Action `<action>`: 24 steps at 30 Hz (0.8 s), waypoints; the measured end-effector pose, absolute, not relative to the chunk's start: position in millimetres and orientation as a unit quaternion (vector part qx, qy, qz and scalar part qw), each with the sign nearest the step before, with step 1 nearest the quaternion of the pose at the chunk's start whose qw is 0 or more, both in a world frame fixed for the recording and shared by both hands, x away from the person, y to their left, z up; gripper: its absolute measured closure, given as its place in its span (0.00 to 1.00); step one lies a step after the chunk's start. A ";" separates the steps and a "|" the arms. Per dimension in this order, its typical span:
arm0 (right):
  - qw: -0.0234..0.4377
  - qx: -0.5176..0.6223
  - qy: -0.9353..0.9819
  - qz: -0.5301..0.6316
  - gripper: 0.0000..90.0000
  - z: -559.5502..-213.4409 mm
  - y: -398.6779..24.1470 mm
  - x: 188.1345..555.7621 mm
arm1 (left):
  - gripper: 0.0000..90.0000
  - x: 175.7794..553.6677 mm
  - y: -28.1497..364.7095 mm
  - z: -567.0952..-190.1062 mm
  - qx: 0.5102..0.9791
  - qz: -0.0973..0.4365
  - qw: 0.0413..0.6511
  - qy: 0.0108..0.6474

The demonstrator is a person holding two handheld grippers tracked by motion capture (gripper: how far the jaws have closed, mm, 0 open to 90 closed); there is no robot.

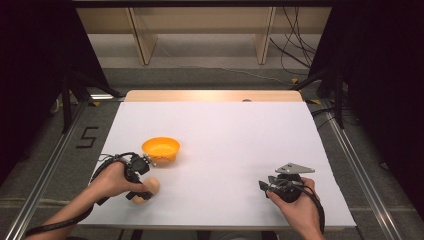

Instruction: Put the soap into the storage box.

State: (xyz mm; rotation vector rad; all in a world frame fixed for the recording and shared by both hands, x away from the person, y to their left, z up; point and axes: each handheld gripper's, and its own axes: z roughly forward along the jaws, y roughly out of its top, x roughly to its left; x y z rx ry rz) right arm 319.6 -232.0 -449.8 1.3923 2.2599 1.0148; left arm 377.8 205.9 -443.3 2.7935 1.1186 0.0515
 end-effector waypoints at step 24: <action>0.146 0.490 0.783 0.355 0.63 -450.7 -232.1 319.7 | 0.26 382.5 198.1 -456.8 0.920 0.002 0.045 0.389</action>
